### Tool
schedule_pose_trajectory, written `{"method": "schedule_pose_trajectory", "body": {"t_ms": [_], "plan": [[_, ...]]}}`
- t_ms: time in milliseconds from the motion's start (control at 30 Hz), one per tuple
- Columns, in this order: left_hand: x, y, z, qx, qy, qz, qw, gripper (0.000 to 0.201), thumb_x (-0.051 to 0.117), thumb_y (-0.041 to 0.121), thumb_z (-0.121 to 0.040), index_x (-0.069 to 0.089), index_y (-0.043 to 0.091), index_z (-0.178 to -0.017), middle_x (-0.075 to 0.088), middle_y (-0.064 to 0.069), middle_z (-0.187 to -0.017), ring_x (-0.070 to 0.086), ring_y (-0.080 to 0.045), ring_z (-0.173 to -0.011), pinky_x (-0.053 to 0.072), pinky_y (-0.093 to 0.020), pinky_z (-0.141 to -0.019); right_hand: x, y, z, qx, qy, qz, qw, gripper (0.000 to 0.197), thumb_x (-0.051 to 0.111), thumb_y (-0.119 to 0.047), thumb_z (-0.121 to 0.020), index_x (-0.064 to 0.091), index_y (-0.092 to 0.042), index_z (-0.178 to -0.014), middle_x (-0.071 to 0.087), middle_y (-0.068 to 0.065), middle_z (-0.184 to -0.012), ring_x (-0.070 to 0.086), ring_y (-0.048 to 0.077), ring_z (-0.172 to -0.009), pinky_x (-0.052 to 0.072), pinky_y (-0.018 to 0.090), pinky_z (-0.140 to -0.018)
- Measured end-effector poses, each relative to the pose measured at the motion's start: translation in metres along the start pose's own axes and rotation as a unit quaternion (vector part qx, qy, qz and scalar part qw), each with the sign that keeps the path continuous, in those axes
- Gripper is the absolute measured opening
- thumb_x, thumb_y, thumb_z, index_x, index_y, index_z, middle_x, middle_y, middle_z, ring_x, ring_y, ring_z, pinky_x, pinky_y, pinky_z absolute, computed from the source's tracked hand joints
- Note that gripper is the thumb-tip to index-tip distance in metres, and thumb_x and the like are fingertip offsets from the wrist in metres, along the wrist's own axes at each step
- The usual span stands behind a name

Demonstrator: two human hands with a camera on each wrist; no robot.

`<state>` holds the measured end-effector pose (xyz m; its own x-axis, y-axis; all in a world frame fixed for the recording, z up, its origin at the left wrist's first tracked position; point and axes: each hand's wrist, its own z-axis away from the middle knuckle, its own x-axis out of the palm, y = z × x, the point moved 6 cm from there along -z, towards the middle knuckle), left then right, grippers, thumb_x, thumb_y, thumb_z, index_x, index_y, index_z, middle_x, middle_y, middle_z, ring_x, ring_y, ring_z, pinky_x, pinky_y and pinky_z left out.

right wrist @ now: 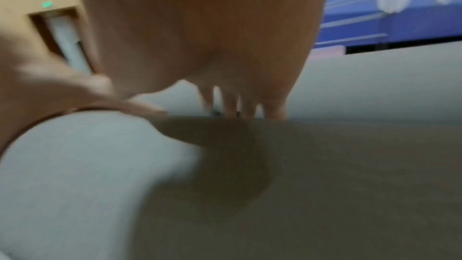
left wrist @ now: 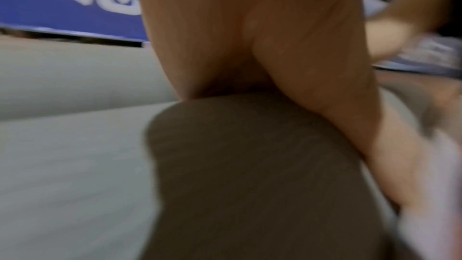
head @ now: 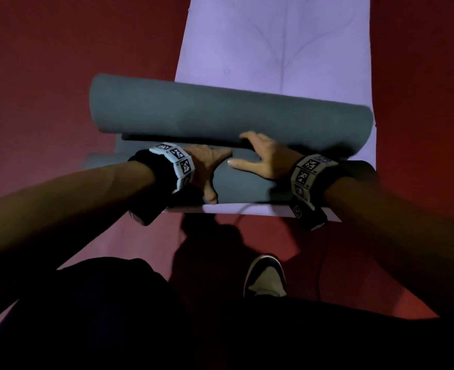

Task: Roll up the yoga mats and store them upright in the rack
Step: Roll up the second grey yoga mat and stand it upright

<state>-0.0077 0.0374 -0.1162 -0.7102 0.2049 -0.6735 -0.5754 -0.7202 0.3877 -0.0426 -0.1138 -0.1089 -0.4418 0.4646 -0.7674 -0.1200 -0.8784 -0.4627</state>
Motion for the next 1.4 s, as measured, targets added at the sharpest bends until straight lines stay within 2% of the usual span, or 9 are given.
{"method": "schedule_pose_trajectory", "body": {"t_ms": [133, 300, 467, 600, 800, 933, 1100, 1267, 1400], "plan": [[-0.009, -0.014, -0.014, 0.015, -0.033, 0.107, 0.994, 0.086, 0.098, 0.038, -0.046, 0.051, 0.038, -0.118, 0.064, 0.015, -0.109, 0.060, -0.013, -0.108, 0.048, -0.034, -0.091, 0.005, 0.006, -0.008, 0.020, -0.023, 0.021, 0.999, 0.109, 0.053, -0.082, -0.079, 0.018, -0.017, -0.159, 0.031, 0.012, -0.158, 0.036, 0.030, -0.143, 0.030, 0.044, -0.119], [-0.018, -0.027, -0.023, -0.016, -0.040, 0.040, 0.998, 0.102, 0.090, 0.064, -0.041, 0.048, 0.044, -0.132, 0.053, 0.006, -0.117, 0.050, -0.017, -0.114, 0.046, -0.042, -0.098, 0.014, 0.004, 0.003, -0.010, -0.019, 0.158, 0.987, 0.120, 0.046, -0.100, -0.053, 0.035, -0.024, -0.145, 0.052, 0.003, -0.135, 0.054, 0.030, -0.122, 0.044, 0.051, -0.101], [-0.011, -0.036, -0.002, -0.022, 0.103, -0.063, 0.992, 0.120, 0.051, 0.094, -0.041, 0.037, 0.030, -0.141, 0.048, -0.007, -0.134, 0.045, -0.032, -0.125, 0.040, -0.049, -0.102, 0.005, 0.007, -0.007, 0.005, 0.003, 0.132, 0.991, 0.120, 0.054, -0.100, -0.047, 0.039, -0.020, -0.134, 0.063, 0.007, -0.126, 0.060, 0.030, -0.116, 0.048, 0.047, -0.097], [0.008, -0.032, 0.013, 0.010, 0.190, -0.160, 0.969, 0.126, 0.055, 0.090, -0.049, 0.024, 0.022, -0.150, 0.041, -0.013, -0.144, 0.042, -0.034, -0.132, 0.036, -0.053, -0.107, 0.000, 0.009, -0.014, 0.038, -0.024, 0.108, 0.993, 0.124, 0.064, -0.095, -0.047, 0.032, -0.020, -0.141, 0.061, 0.011, -0.133, 0.059, 0.033, -0.121, 0.045, 0.047, -0.103], [-0.008, -0.016, 0.014, -0.015, 0.134, -0.132, 0.982, 0.113, 0.081, 0.063, -0.046, 0.027, 0.030, -0.139, 0.052, -0.010, -0.126, 0.054, -0.036, -0.114, 0.044, -0.051, -0.095, -0.012, 0.002, -0.010, 0.024, -0.020, 0.072, 0.997, 0.087, 0.078, -0.081, -0.054, 0.045, -0.027, -0.114, 0.065, 0.001, -0.102, 0.062, 0.025, -0.098, 0.048, 0.038, -0.089], [-0.004, -0.012, 0.013, 0.009, 0.069, -0.060, 0.996, 0.098, 0.080, 0.066, -0.035, 0.040, 0.037, -0.120, 0.063, 0.001, -0.114, 0.063, -0.030, -0.102, 0.052, -0.045, -0.087, -0.004, 0.009, 0.002, 0.043, -0.066, 0.006, 0.997, 0.071, 0.079, -0.079, -0.054, 0.055, -0.030, -0.100, 0.066, -0.011, -0.094, 0.064, 0.010, -0.087, 0.052, 0.033, -0.084], [0.008, -0.018, 0.006, 0.011, 0.009, 0.011, 1.000, 0.097, 0.090, 0.059, -0.038, 0.045, 0.041, -0.123, 0.065, 0.011, -0.108, 0.063, -0.017, -0.095, 0.054, -0.037, -0.085, 0.014, 0.007, 0.014, 0.026, -0.076, -0.002, 0.997, 0.070, 0.075, -0.079, -0.062, 0.060, -0.026, -0.104, 0.068, -0.008, -0.097, 0.064, 0.009, -0.086, 0.054, 0.038, -0.087], [-0.001, -0.025, -0.004, 0.024, -0.028, 0.068, 0.997, 0.092, 0.095, 0.051, -0.048, 0.051, 0.035, -0.127, 0.060, 0.012, -0.123, 0.057, -0.015, -0.117, 0.046, -0.033, -0.099, 0.013, 0.002, 0.014, -0.007, -0.051, 0.091, 0.995, 0.103, 0.075, -0.088, -0.043, 0.042, -0.026, -0.119, 0.064, 0.001, -0.111, 0.063, 0.024, -0.096, 0.052, 0.040, -0.085], [0.002, -0.027, 0.002, 0.019, 0.060, -0.073, 0.995, 0.109, 0.077, 0.076, -0.053, 0.033, 0.033, -0.143, 0.049, -0.003, -0.133, 0.050, -0.029, -0.122, 0.041, -0.045, -0.102, 0.005, 0.006, 0.002, 0.033, -0.063, 0.044, 0.997, 0.099, 0.088, -0.071, -0.048, 0.041, -0.021, -0.120, 0.063, 0.002, -0.108, 0.061, 0.024, -0.095, 0.049, 0.037, -0.087]]}}
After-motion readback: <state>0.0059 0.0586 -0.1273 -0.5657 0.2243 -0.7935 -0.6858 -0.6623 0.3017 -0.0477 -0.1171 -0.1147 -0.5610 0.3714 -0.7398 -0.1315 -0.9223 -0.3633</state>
